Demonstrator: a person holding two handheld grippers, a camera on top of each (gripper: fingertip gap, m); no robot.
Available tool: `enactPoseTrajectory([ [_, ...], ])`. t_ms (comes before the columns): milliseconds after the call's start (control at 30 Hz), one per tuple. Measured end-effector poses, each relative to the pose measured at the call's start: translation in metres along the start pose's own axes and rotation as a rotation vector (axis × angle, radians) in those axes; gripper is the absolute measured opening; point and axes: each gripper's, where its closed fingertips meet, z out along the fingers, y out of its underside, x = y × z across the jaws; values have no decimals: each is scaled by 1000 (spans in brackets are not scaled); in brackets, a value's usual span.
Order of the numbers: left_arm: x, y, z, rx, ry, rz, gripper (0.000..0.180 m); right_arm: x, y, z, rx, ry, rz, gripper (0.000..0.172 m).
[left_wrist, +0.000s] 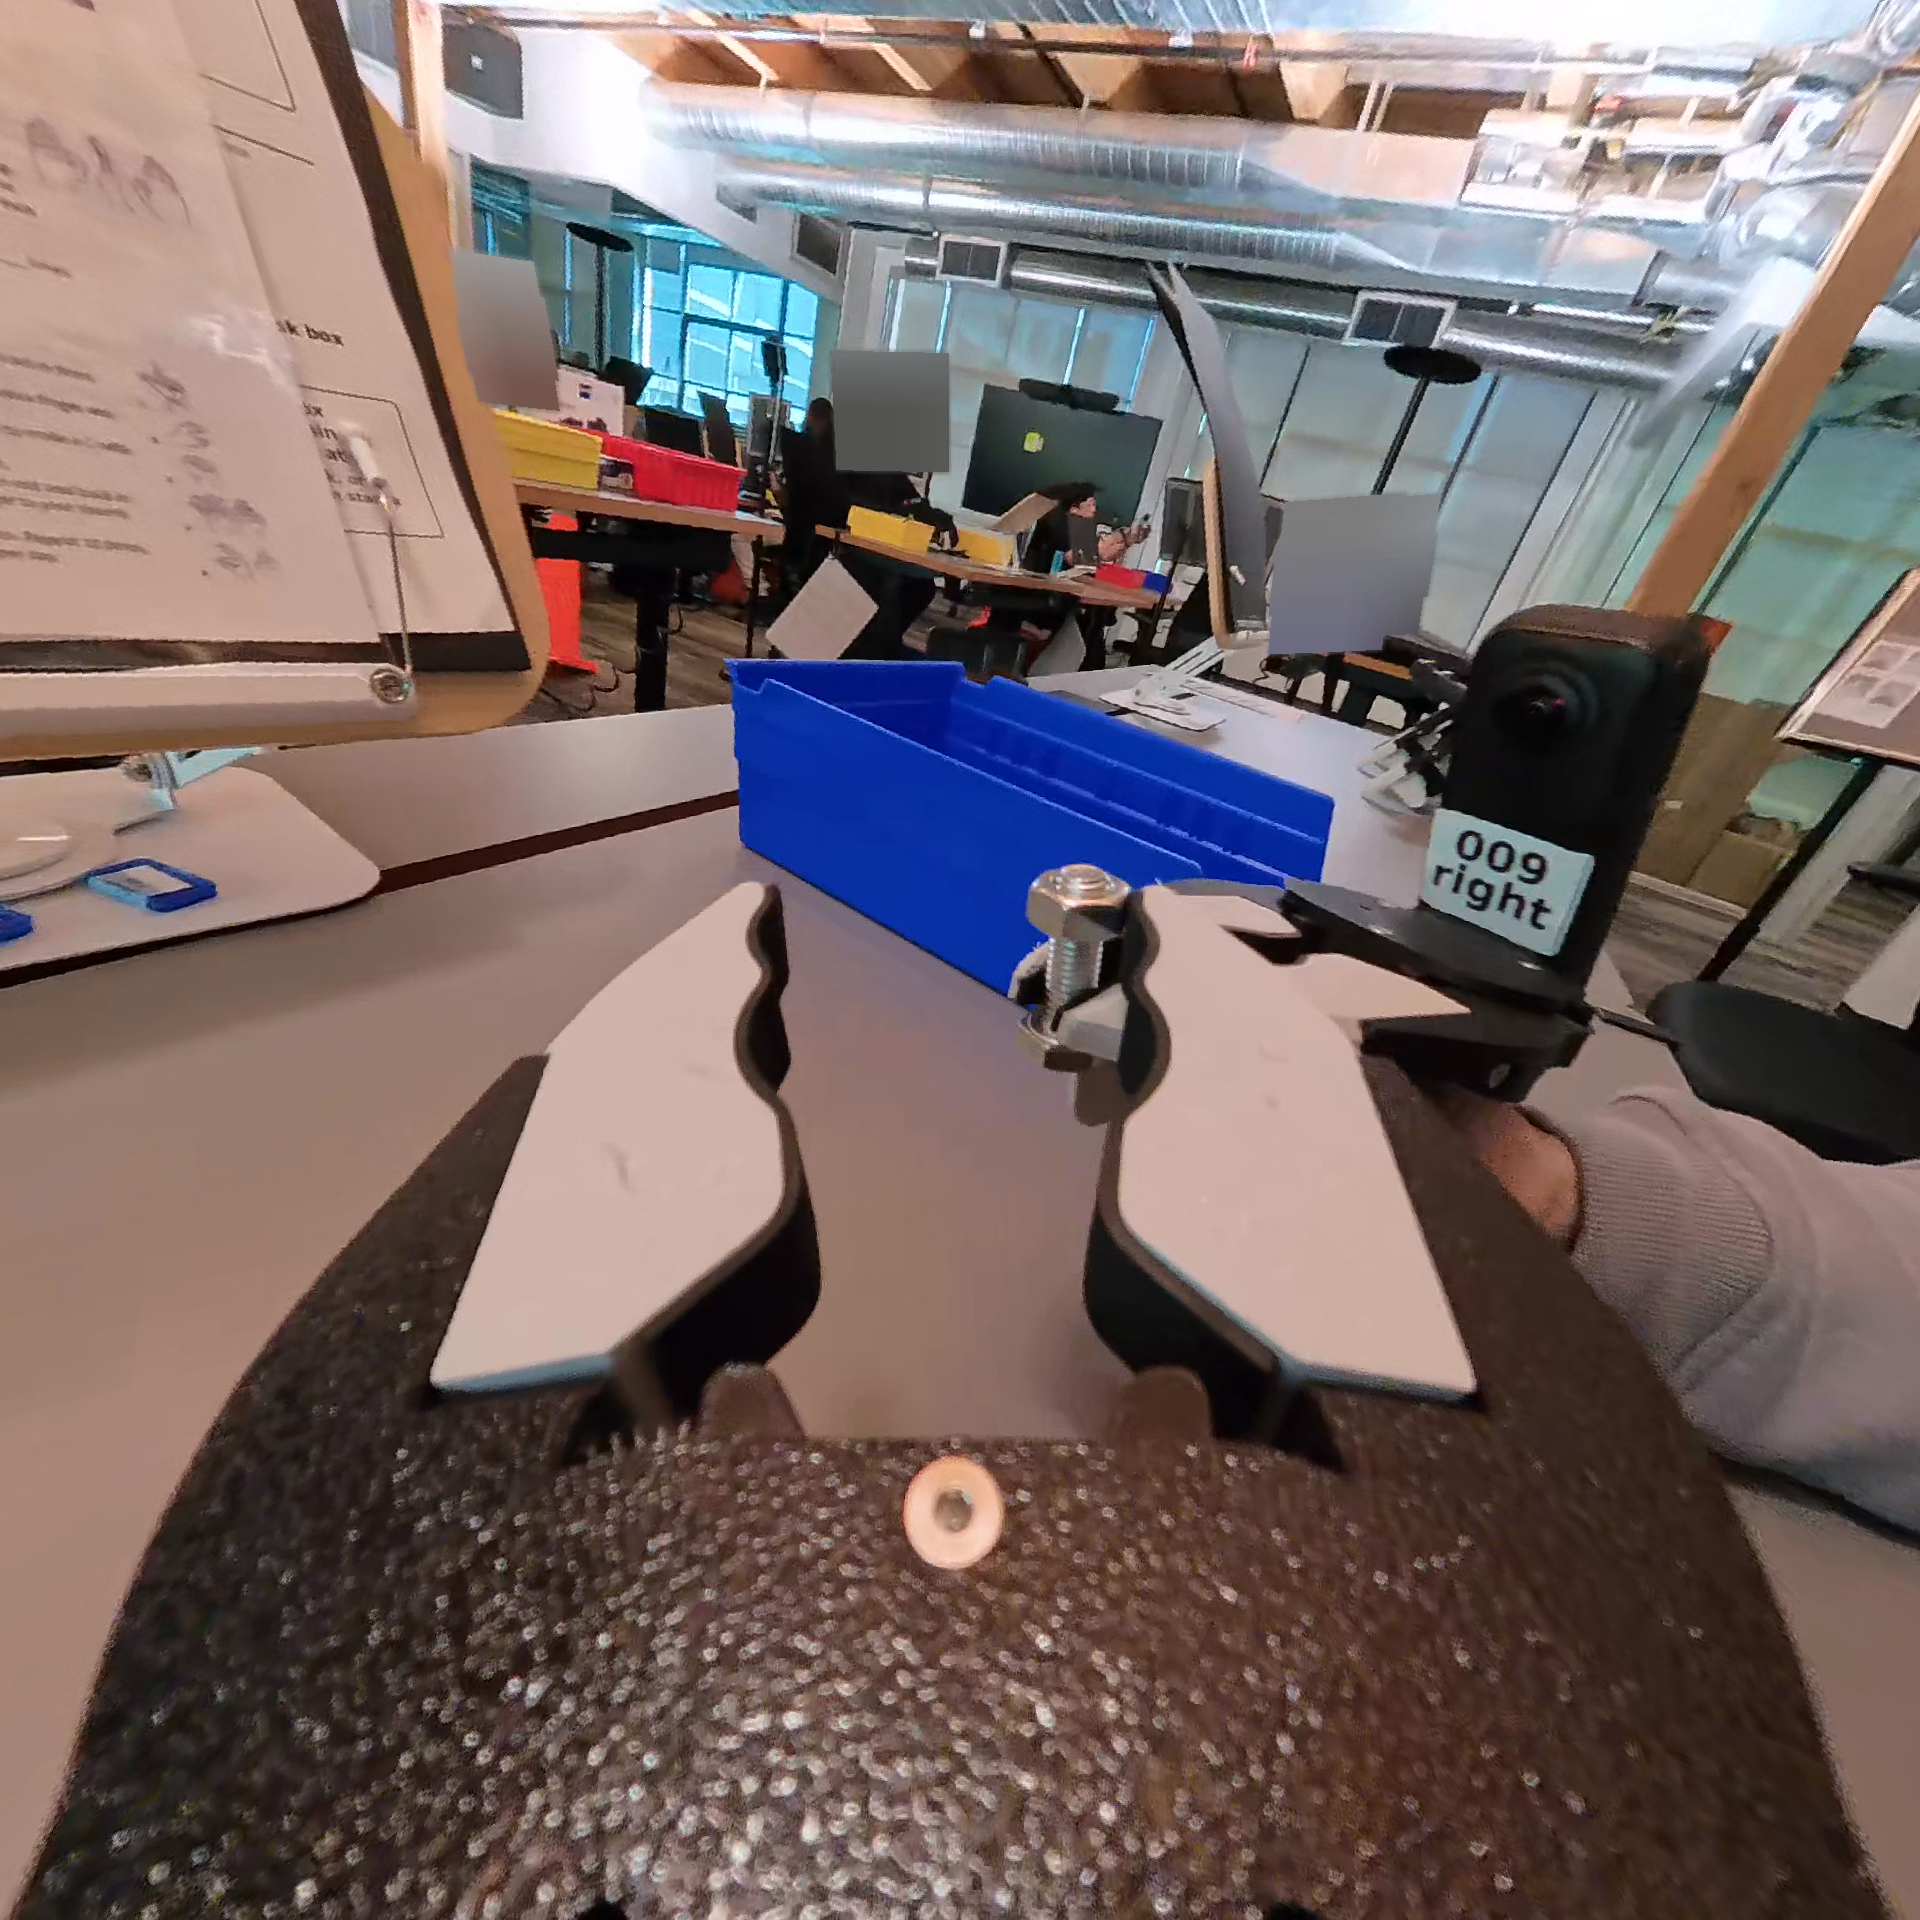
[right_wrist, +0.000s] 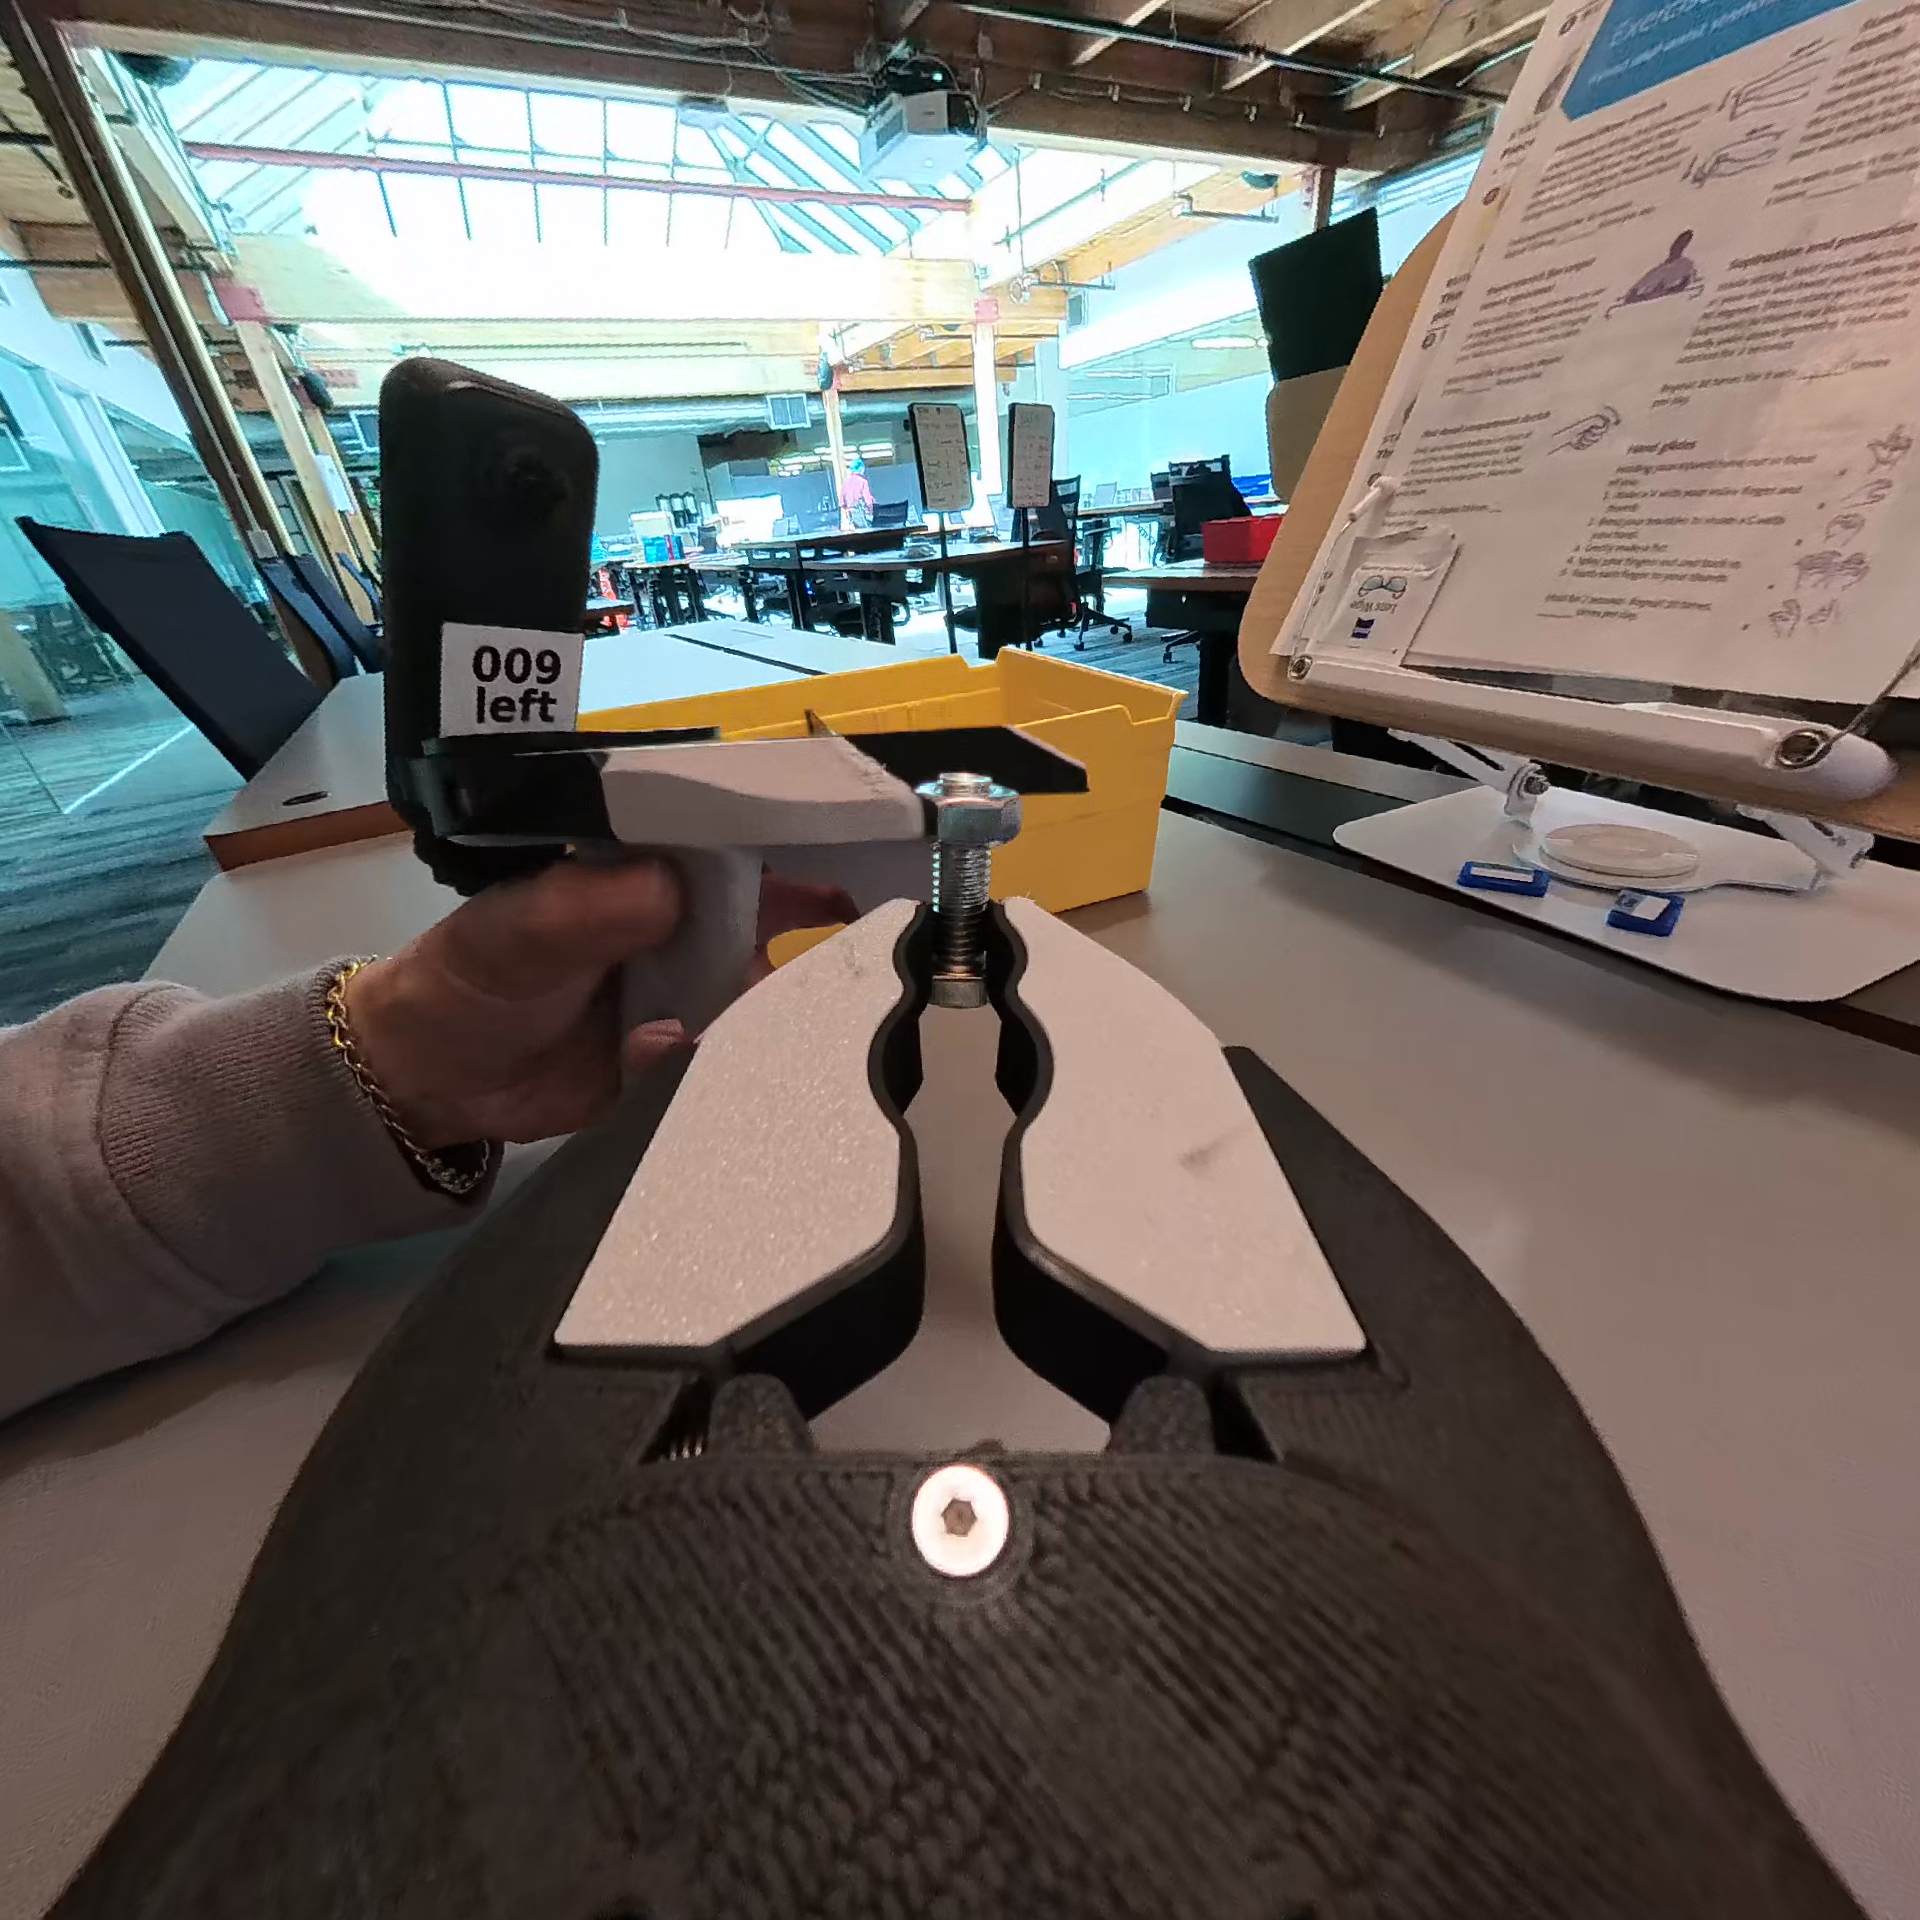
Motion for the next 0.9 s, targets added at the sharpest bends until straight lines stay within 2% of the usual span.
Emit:
enactPoseTrajectory([
  [167,-21,-5,-10,23,-82,-9,57,6,-3,-2,14,3,47,9],
  [267,-23,-12,-15,58,-77,-42,58,7,-4,-2,15,-10,87,9],
  [500,-30,-8,-15,66,-129,-9,58,5,2,1,-52,-55,215,9],
  [700,-46,-9,-24,76,-187,-6,57,5,-17,-7,-126,-79,236,9],
  [800,-46,-11,-25,81,-185,-8,56,19,-43,-23,-234,-51,148,9],
  [900,-46,-9,-24,74,-175,-21,56,67,-69,-57,-414,90,-3,9],
])
